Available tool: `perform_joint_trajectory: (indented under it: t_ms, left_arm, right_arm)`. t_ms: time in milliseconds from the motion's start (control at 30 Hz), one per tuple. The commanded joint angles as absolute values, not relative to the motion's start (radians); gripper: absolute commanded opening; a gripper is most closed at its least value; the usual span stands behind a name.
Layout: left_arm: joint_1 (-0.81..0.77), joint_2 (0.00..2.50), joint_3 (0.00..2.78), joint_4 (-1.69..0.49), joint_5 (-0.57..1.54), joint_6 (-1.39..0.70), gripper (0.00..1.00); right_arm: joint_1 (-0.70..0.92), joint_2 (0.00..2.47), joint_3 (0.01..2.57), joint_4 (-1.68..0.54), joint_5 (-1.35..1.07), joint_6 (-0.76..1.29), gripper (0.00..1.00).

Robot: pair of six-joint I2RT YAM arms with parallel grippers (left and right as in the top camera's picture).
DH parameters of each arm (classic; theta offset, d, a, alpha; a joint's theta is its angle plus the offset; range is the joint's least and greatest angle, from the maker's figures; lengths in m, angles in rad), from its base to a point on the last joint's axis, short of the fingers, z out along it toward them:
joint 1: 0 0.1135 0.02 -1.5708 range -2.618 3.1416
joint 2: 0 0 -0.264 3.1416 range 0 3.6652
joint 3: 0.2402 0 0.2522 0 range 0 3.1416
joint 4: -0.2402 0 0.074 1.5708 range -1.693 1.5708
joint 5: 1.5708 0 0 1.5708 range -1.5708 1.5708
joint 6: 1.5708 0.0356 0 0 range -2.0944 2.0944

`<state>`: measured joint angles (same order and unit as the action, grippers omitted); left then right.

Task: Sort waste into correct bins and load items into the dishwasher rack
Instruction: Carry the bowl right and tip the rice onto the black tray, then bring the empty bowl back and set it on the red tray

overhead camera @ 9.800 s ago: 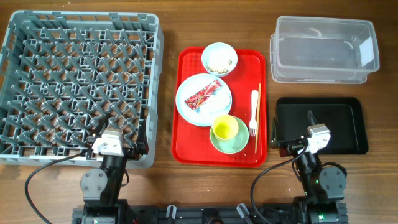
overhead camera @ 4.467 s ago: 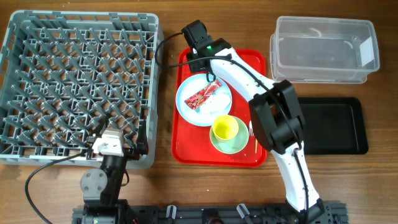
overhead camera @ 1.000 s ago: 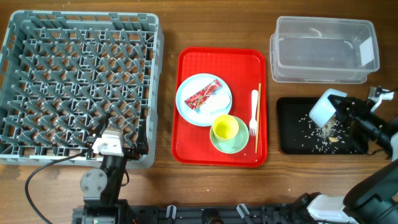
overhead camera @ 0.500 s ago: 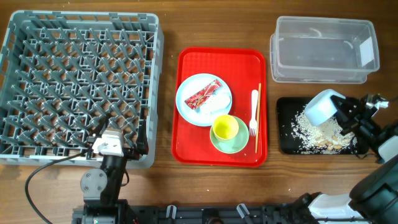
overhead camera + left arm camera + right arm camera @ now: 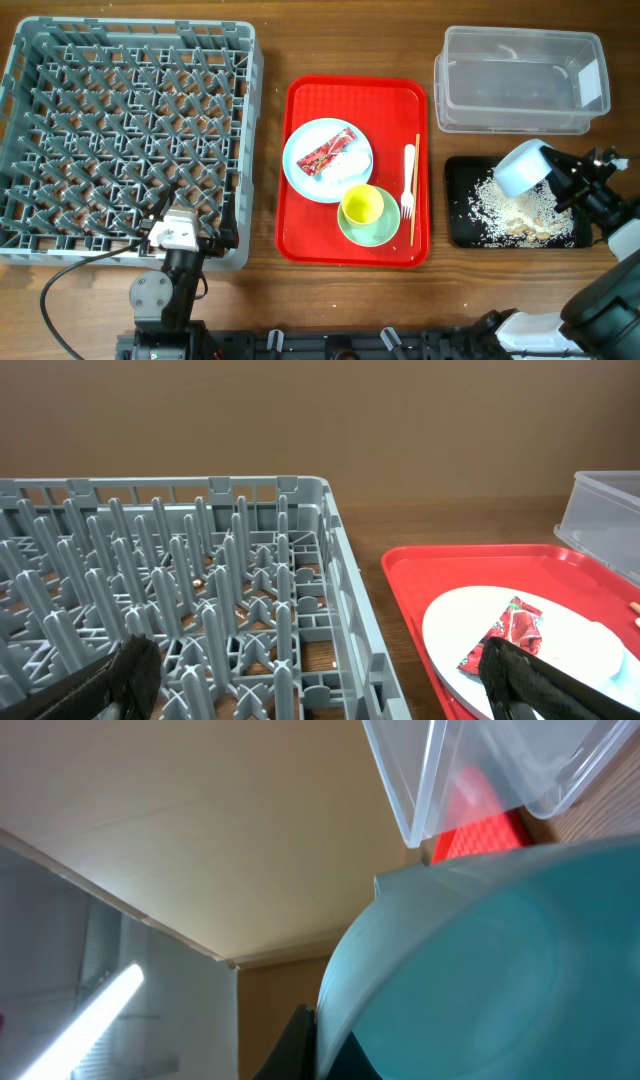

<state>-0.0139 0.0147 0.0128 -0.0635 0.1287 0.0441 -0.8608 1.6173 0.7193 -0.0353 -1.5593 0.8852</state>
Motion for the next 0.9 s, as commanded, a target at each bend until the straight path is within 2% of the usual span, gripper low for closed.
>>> perform_joint_trajectory:
  t_ms: [0,67,200,267,400,467,533,667,833,867]
  left_arm:
    - [-0.015,0.007,0.006,-0.065,0.138,0.045,1.00]
    - [-0.015,0.007,0.006,-0.064,0.138,0.045,1.00]
    - [-0.015,0.007,0.006,-0.064,0.138,0.045,1.00]
    - [-0.015,0.007,0.006,-0.064,0.138,0.045,1.00]
    - [-0.015,0.007,0.006,-0.064,0.138,0.045,1.00]
    - [-0.015,0.007,0.006,-0.064,0.138,0.045,1.00]
    - [-0.015,0.007,0.006,-0.064,0.138,0.045,1.00]
    - [-0.015,0.007,0.006,-0.064,0.138,0.045,1.00]
    - [-0.015,0.007,0.006,-0.065,0.138,0.045,1.00]
    - [-0.015,0.007,0.006,-0.064,0.138,0.045,1.00]
  right_arm:
    - [-0.847,1.565,0.725,0.084,-1.613,0.952,0.04]
    - [-0.827,1.552,0.725,0.098,-1.623,0.999,0.04]
    - [-0.744,1.514,0.725,0.261,-1.610,1.050,0.04]
    - [-0.657,1.450,0.725,0.406,-1.527,1.129,0.04]
    - [-0.472,1.340,0.747,0.785,-1.383,1.425,0.05]
    - [-0.379,1.330,0.794,0.837,-1.338,1.473,0.05]
    - [-0.307,1.332,0.833,0.752,-1.275,1.406,0.05]
    - [-0.206,1.332,0.908,0.401,-1.055,1.139,0.05]
    - [-0.031,1.332,1.118,-0.020,-0.609,0.805,0.05]
    - [0.041,1.340,1.205,-0.165,-0.428,0.720,0.05]
